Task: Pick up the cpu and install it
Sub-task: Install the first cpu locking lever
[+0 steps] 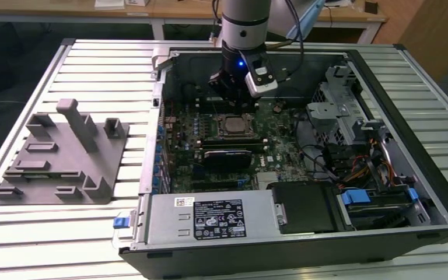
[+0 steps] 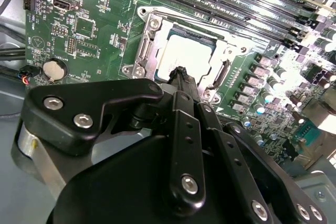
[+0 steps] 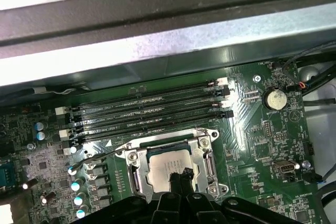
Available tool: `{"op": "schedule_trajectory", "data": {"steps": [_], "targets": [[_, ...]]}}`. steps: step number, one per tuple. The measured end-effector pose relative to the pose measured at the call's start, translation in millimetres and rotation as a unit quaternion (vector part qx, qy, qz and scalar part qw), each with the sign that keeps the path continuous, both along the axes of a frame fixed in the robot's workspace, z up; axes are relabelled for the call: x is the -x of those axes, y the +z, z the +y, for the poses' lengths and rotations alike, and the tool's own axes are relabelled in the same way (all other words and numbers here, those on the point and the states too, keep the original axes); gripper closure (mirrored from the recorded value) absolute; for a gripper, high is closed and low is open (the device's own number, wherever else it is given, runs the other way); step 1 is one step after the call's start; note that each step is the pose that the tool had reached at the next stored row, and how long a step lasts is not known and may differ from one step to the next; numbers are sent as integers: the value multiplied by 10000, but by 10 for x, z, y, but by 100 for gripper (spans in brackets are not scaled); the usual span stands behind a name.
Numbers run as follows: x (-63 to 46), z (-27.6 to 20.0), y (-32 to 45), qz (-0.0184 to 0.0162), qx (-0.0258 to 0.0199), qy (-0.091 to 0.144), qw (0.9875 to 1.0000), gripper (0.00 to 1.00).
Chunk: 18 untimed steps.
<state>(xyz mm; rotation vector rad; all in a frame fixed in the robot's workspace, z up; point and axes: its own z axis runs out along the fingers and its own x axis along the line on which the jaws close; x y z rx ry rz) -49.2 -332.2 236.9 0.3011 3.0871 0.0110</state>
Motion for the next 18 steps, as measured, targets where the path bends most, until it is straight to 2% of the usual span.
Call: {"op": "schedule_trajectory", "data": {"steps": [6,13,18], "targets": [[0,0,6,1,1,0,10000,89],[0,0,133,1,1,0,10000,89],[0,0,134,0,0,0,10000,89]]}}
